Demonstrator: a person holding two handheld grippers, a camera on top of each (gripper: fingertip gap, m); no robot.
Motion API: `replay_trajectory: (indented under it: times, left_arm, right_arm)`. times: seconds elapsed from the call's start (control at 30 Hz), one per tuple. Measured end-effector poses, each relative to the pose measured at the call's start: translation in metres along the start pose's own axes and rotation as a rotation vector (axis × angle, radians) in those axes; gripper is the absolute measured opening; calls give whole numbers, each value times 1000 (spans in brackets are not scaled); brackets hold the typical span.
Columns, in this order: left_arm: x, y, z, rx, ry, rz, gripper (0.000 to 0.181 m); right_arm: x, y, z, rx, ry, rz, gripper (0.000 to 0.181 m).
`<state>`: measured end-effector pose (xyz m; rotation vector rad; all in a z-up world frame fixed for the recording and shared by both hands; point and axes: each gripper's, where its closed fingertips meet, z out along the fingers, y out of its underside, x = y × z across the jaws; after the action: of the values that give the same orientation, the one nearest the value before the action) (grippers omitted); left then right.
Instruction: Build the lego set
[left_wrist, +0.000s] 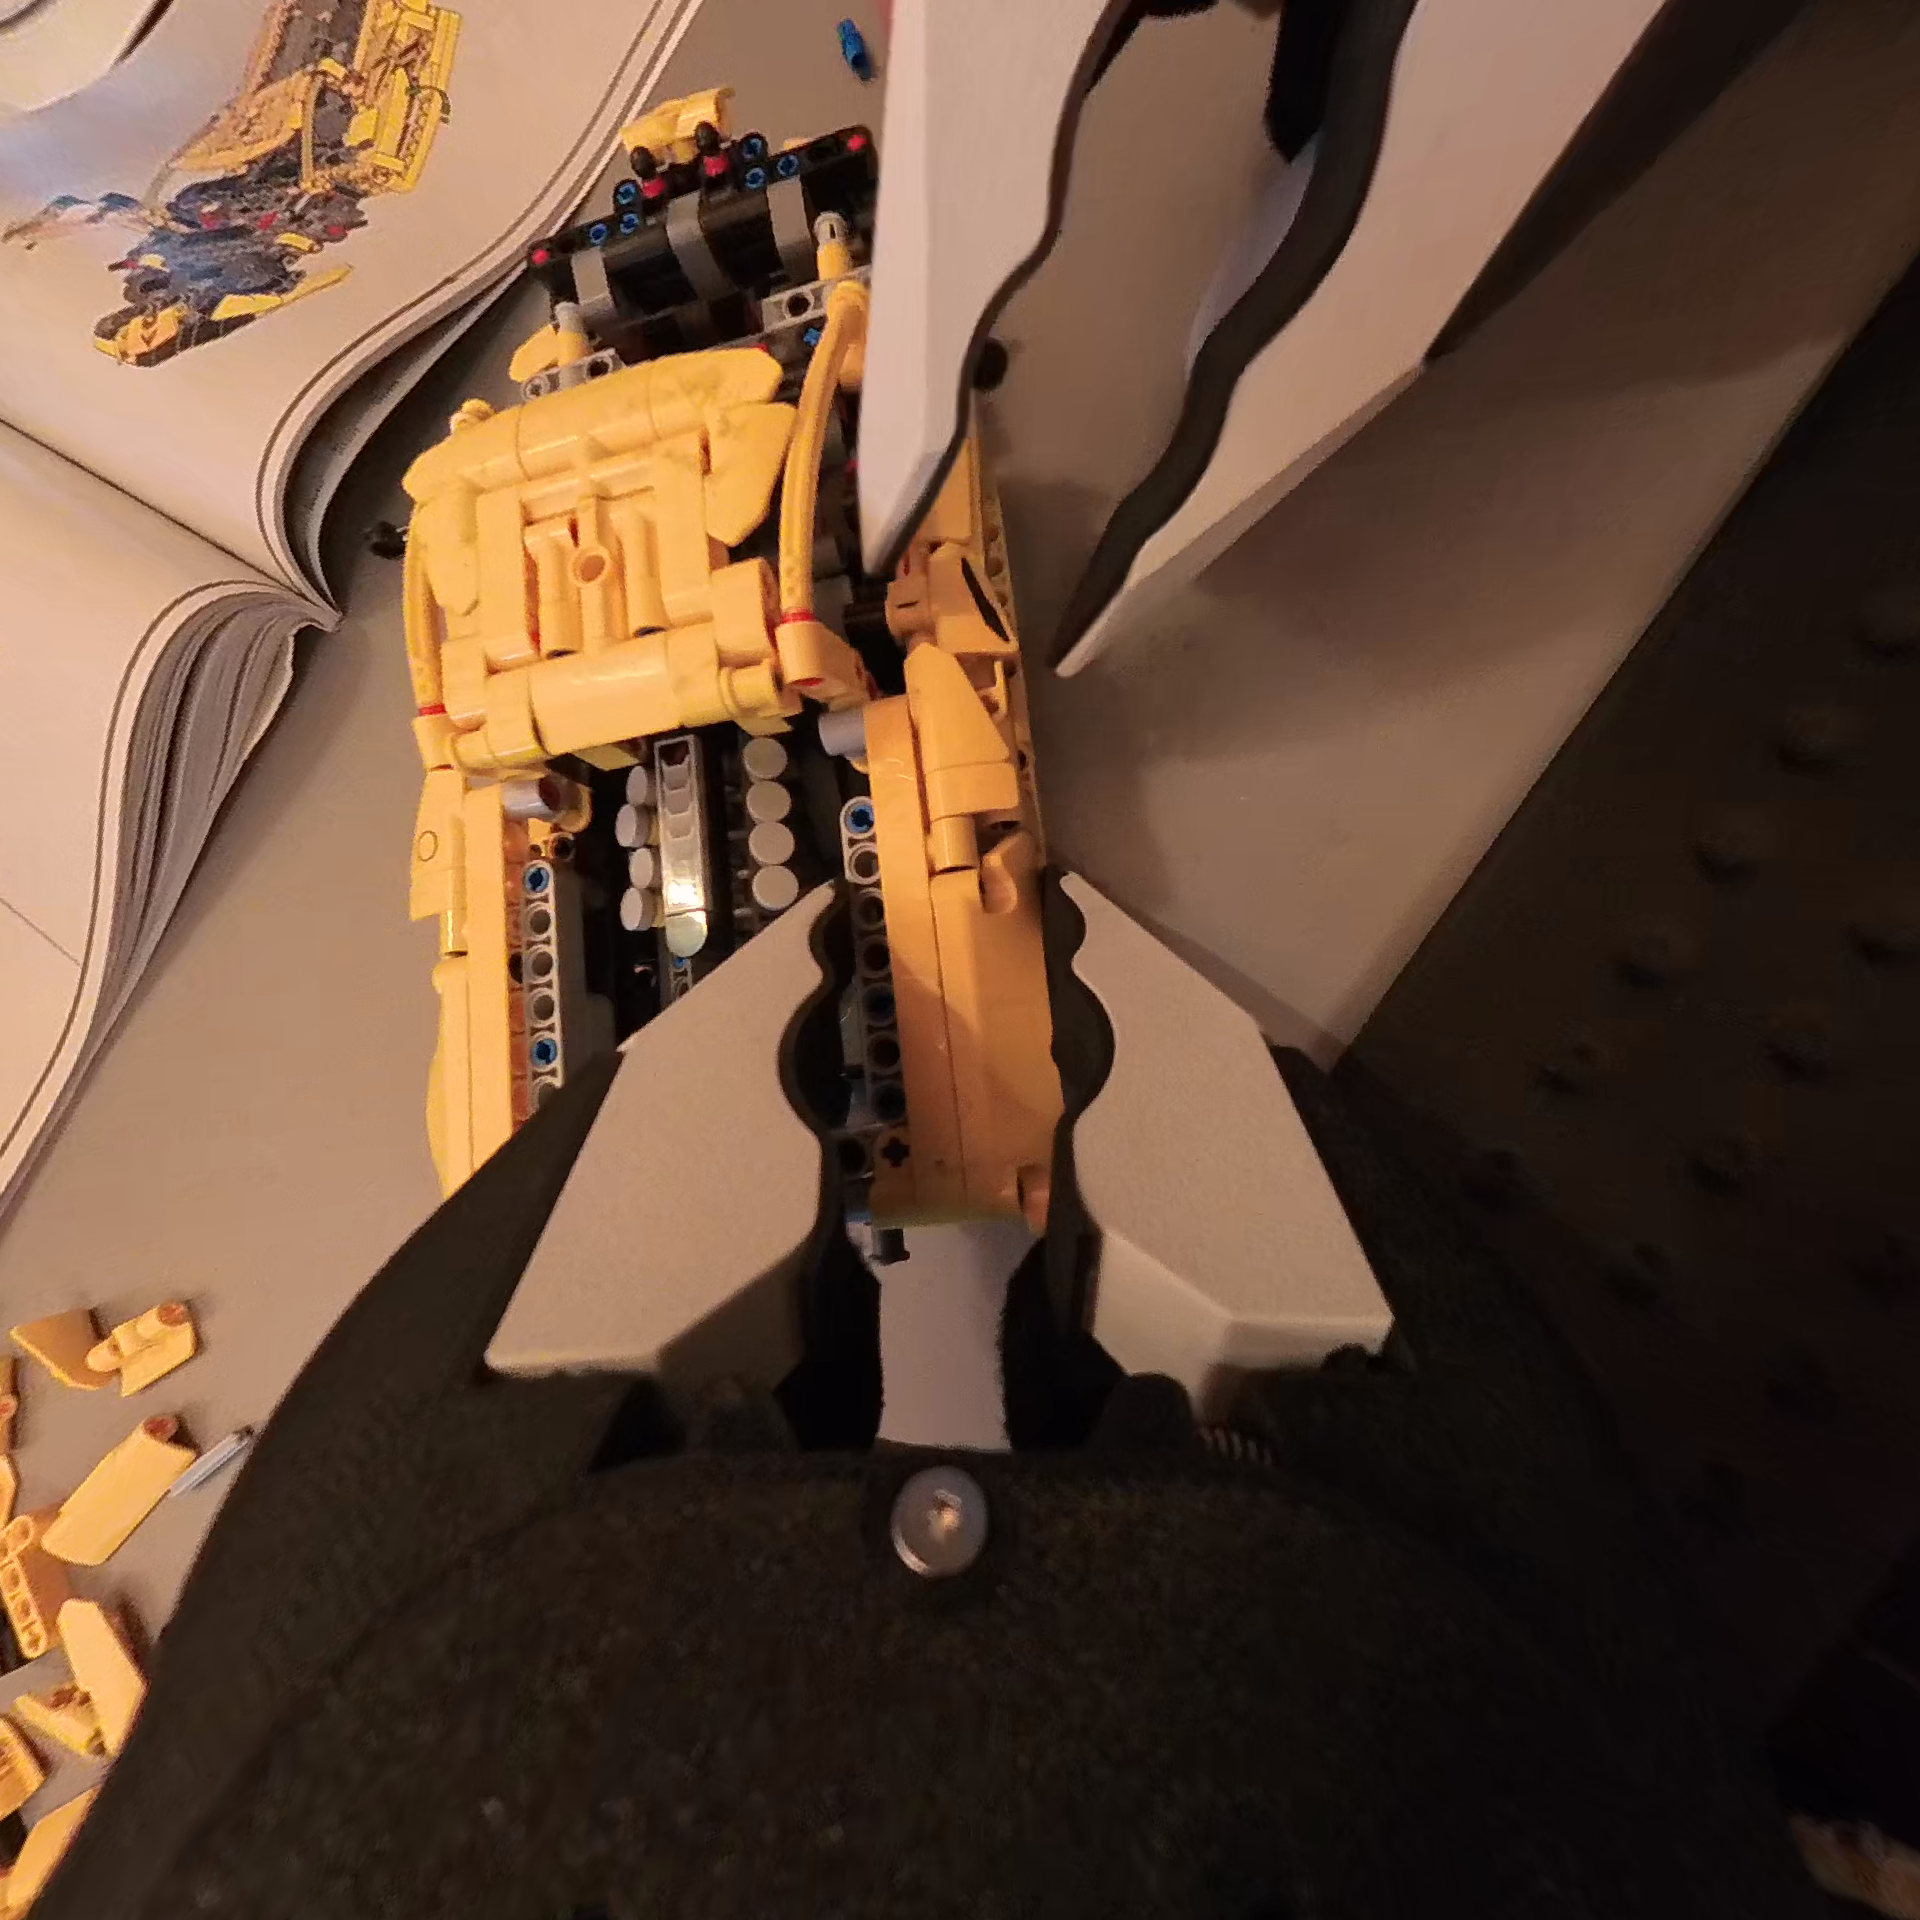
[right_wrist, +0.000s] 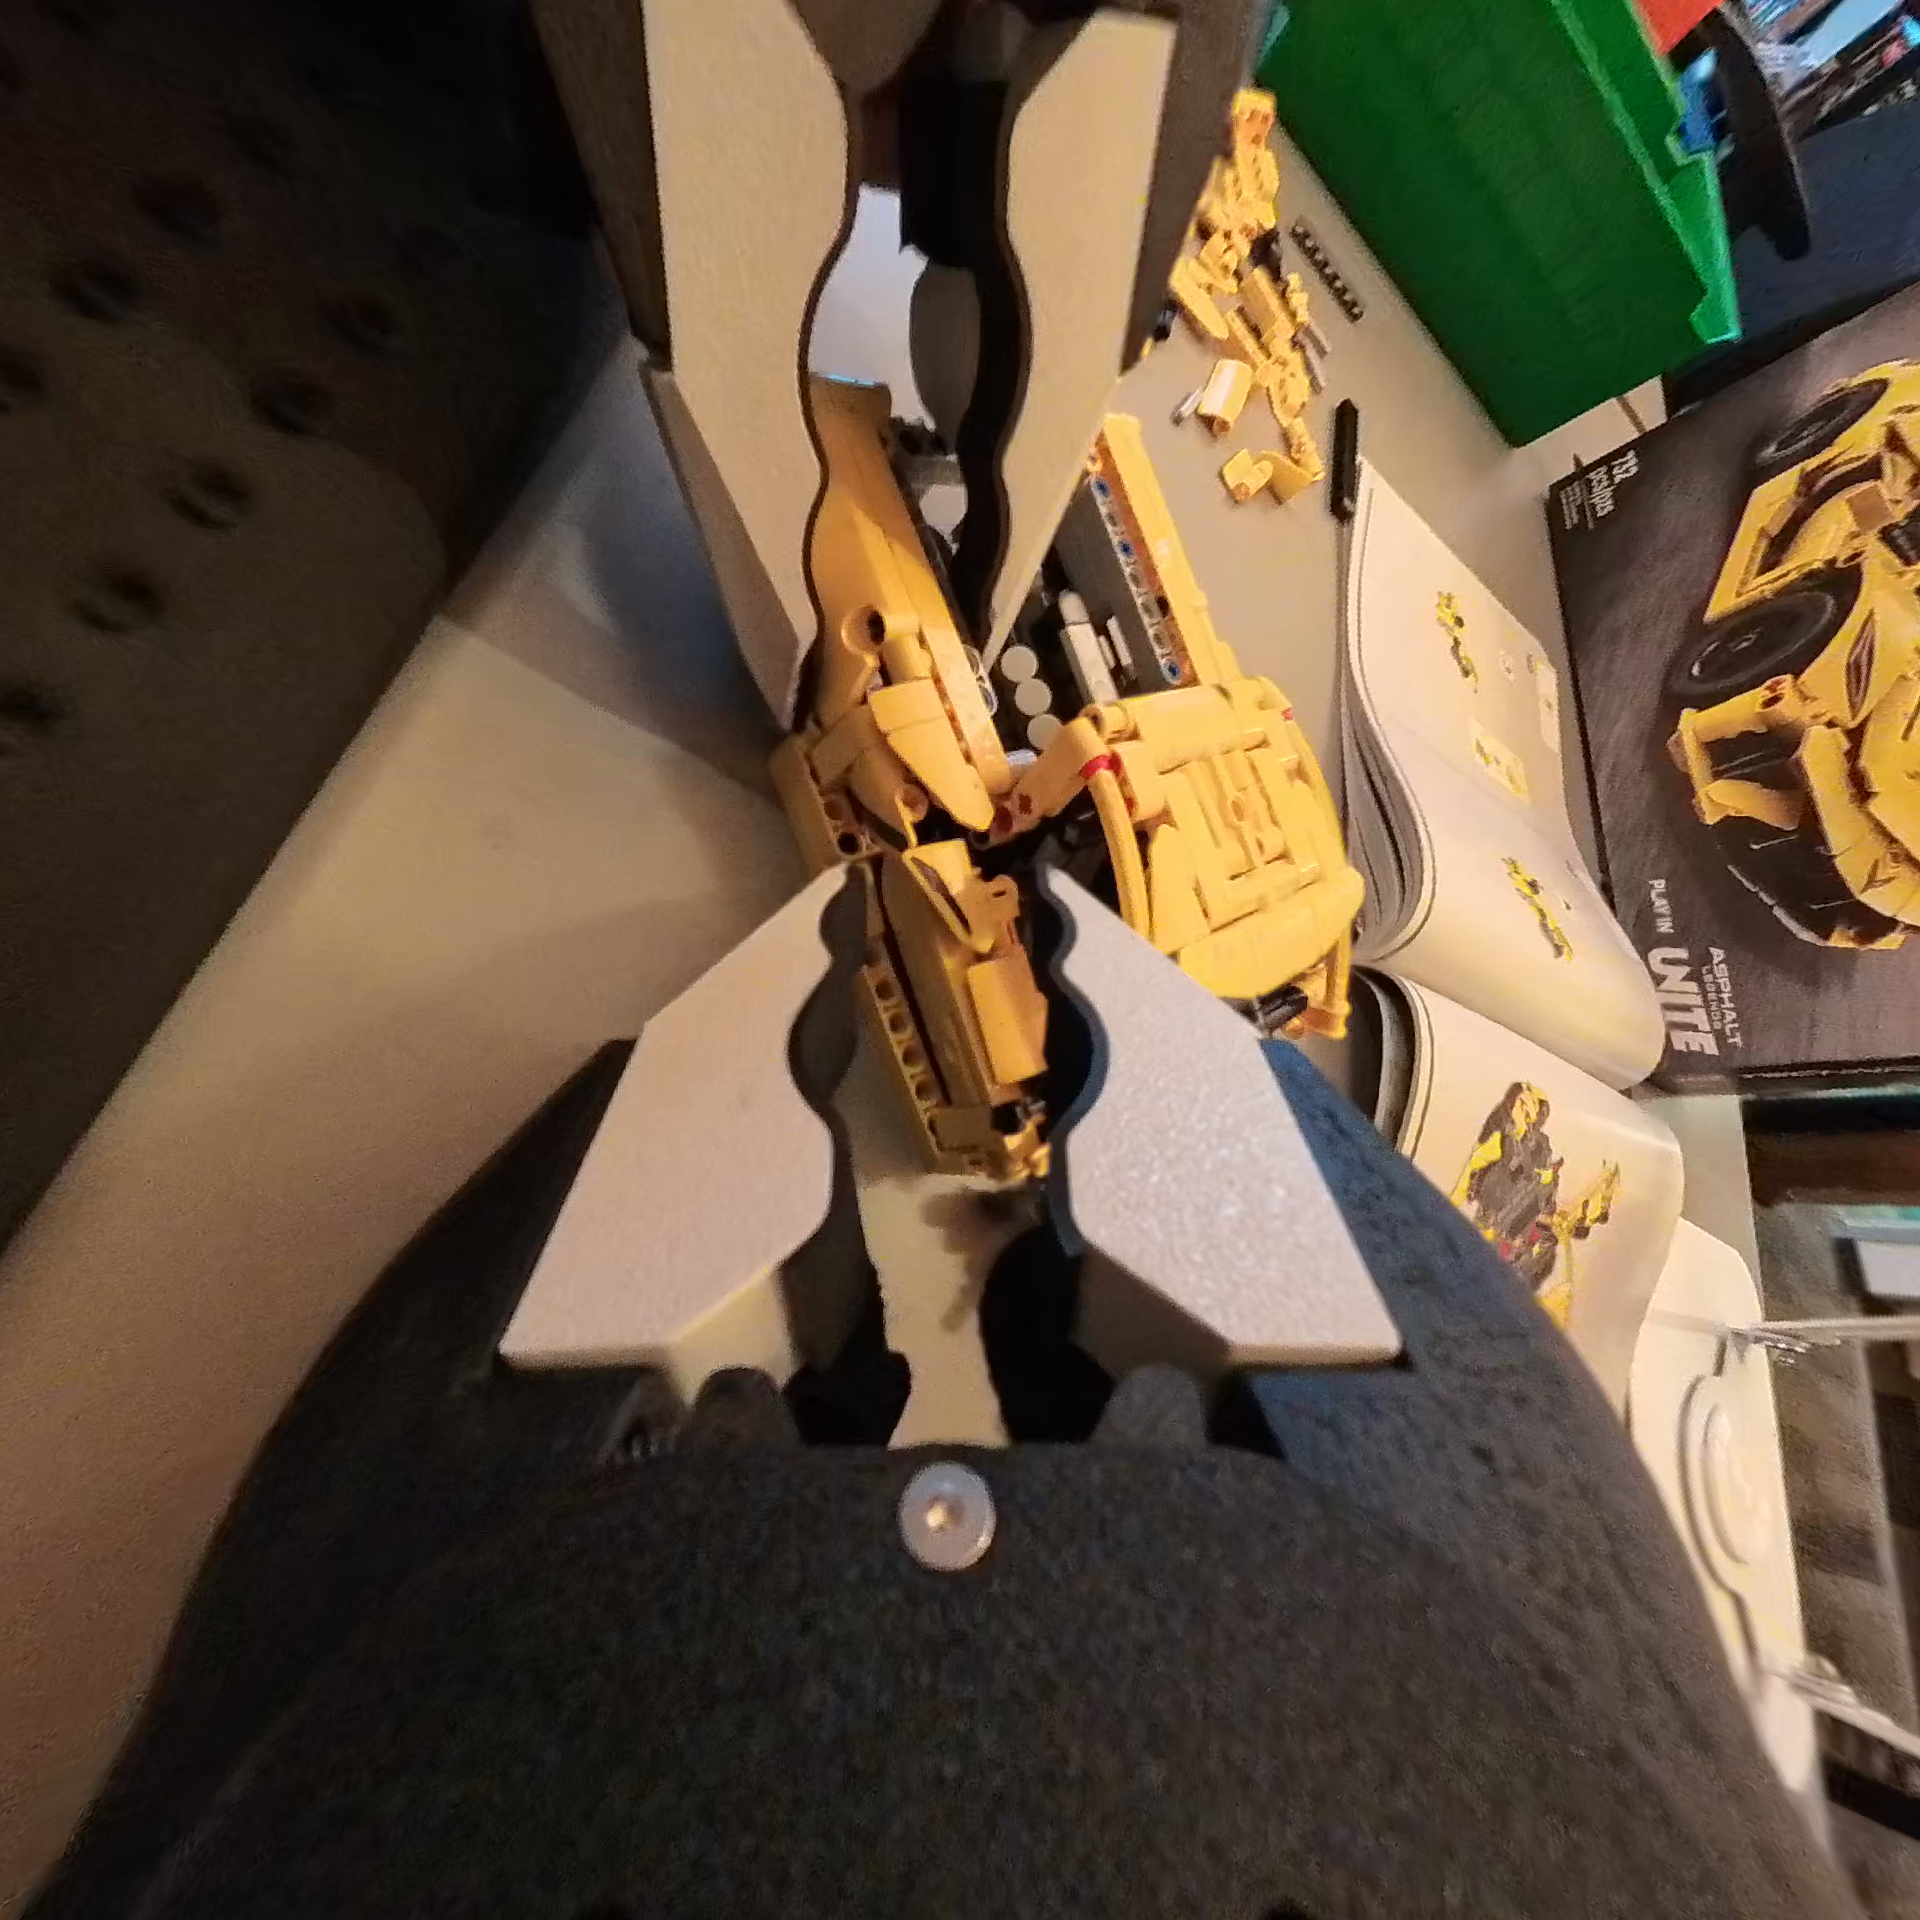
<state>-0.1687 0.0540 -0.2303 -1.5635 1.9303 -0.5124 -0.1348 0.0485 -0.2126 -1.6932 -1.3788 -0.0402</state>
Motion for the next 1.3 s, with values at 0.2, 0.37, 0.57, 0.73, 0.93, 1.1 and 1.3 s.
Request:
replay_trajectory:
  times: [0.2,0.37,0.57,0.73,0.93,1.1,1.3]
  left_arm:
    - [0,2,-2,-8,34,22,36]
    - [-2,6,-4,-24,58,68,36]
    - [-3,7,-4,-15,74,100,36]
    - [-9,10,-5,-33,93,146,36]
    - [-15,8,-1,-28,121,119,36]
    - [-19,6,2,2,157,125,36]
    - [-24,5,4,17,188,169,36]
  right_arm:
    - [1,3,9,-45,-37,-51,26]
    - [-2,0,3,-37,-115,-7,15]
    - [-1,-10,3,-1,-153,46,27]
    - [0,-7,7,-123,-227,-36,26]
    - [-8,-4,0,-326,-306,32,47]
    - [0,9,2,-387,-101,-74,50]
    - [6,17,13,-437,-73,-108,40]
